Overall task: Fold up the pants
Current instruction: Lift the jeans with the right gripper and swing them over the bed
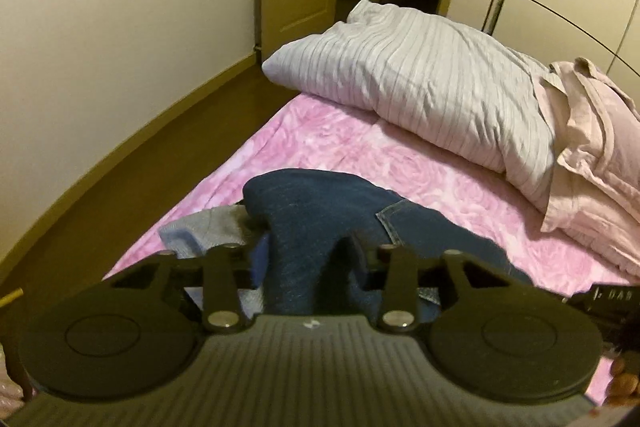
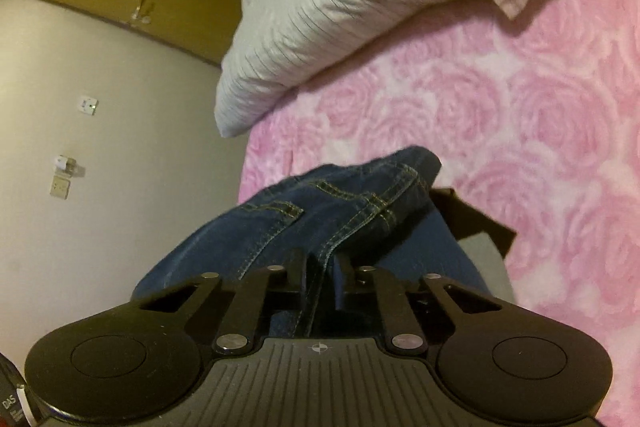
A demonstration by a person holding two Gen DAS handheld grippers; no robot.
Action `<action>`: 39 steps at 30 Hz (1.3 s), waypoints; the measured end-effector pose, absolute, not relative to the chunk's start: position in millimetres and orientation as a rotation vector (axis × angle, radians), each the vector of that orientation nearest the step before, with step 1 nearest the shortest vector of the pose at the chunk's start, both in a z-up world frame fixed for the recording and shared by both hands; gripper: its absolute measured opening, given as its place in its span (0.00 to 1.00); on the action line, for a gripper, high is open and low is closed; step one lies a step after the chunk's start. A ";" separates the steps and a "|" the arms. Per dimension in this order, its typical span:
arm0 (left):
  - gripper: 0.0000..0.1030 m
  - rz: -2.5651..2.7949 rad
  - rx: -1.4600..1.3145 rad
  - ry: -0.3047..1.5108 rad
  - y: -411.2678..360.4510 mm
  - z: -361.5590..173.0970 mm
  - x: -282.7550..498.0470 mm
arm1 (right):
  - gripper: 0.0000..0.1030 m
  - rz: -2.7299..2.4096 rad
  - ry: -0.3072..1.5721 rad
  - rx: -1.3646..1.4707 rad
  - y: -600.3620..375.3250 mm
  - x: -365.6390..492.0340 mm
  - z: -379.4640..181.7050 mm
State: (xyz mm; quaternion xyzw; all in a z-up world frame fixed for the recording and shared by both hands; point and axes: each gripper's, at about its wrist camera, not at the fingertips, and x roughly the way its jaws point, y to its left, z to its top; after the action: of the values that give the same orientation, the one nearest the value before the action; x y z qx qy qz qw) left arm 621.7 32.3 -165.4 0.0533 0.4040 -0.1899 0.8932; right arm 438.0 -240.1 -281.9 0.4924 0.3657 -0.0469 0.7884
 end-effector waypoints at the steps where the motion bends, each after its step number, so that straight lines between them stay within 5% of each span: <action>1: 0.12 -0.388 0.108 0.831 33.3 -161.8 618.0 | 0.07 -0.090 0.770 1.034 -240.8 434.3 -274.5; 7: 0.00 -0.456 -0.022 0.793 49.4 -128.9 590.1 | 0.05 -0.013 0.677 0.971 -249.6 409.9 -232.9; 15: 0.00 -0.642 -0.053 0.720 18.0 -81.7 517.2 | 0.00 0.008 0.461 0.986 -274.4 341.6 -169.9; 18: 0.10 -0.557 -0.003 0.758 15.2 -90.2 508.2 | 0.00 0.007 0.415 0.921 -281.4 317.9 -145.5; 26: 0.12 -0.528 -0.021 0.839 28.4 -111.7 496.8 | 0.00 -0.100 0.330 0.909 -309.3 252.4 -122.9; 39: 0.16 -0.976 0.029 0.810 -75.7 -69.3 372.6 | 0.00 -0.245 -0.202 0.527 -350.9 57.7 53.1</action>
State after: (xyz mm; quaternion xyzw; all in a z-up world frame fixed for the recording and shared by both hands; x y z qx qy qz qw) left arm 372.6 -75.7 -69.3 0.0134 0.3785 -0.4561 0.8053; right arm 57.7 -350.9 53.1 0.2593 -0.0994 -0.1204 0.9531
